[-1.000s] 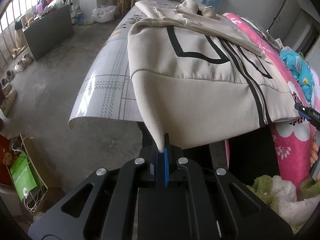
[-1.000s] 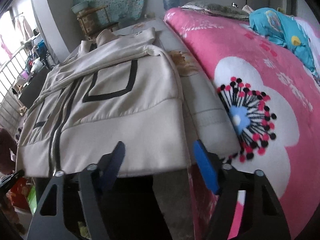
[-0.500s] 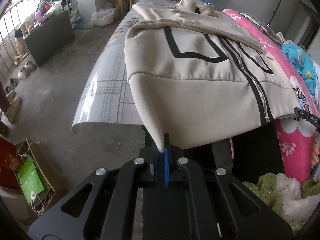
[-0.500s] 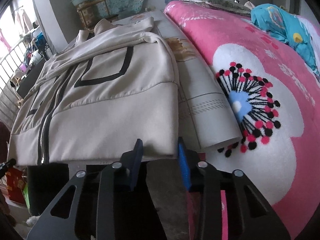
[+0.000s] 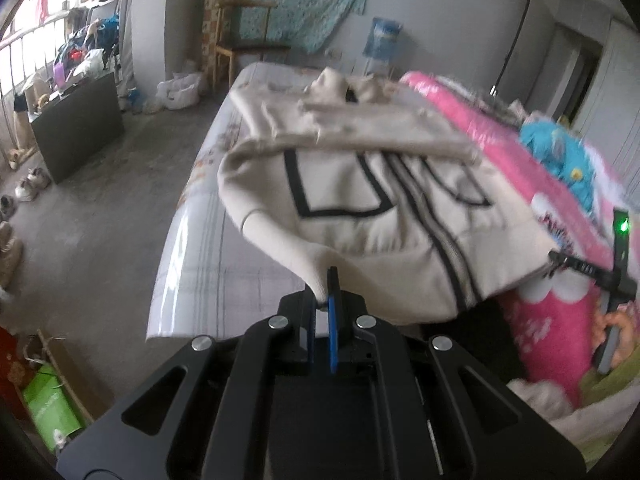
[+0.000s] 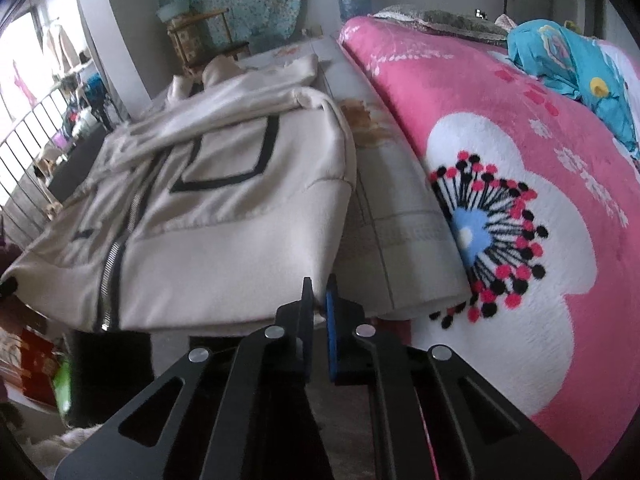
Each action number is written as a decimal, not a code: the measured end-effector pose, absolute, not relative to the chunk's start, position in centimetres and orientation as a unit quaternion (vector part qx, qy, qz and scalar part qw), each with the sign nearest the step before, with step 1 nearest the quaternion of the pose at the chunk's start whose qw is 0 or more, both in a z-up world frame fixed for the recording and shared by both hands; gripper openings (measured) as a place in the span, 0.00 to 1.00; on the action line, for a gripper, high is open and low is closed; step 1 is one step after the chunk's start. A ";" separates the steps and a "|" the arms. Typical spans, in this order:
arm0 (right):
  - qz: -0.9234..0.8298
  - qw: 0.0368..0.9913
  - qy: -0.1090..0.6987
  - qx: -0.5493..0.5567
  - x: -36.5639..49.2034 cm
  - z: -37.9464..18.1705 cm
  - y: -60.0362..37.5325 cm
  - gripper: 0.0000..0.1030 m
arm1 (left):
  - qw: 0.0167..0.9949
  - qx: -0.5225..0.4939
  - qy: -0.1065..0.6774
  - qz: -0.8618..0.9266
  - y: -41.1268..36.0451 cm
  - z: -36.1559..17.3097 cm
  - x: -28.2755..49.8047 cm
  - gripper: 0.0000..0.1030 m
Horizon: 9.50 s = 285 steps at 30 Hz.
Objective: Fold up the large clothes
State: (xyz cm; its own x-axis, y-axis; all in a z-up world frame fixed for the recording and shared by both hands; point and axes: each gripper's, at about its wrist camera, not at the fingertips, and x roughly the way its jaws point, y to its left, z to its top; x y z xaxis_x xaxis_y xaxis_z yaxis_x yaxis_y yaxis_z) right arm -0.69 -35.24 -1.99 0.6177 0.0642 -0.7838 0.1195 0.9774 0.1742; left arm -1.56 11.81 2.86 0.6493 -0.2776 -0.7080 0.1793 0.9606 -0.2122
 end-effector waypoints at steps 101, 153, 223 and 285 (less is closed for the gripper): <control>0.131 0.865 0.484 -0.024 9.9 -2.9 -21.3 0.07 | 0.894 0.109 0.407 -0.150 -0.4 -4.1 7.5 0.02; -0.042 0.906 0.421 -0.028 10.4 -2.9 -32.1 0.06 | 0.918 0.158 0.347 -0.106 -1.0 -4.7 8.5 0.02; 0.190 0.904 0.381 -0.034 5.8 -1.0 -19.3 0.48 | 0.907 0.038 0.395 -0.140 9.3 -3.0 2.6 0.21; 0.036 0.876 0.482 -0.010 12.5 -4.5 -23.9 0.94 | 0.883 0.073 0.463 0.007 3.3 -3.6 10.3 0.92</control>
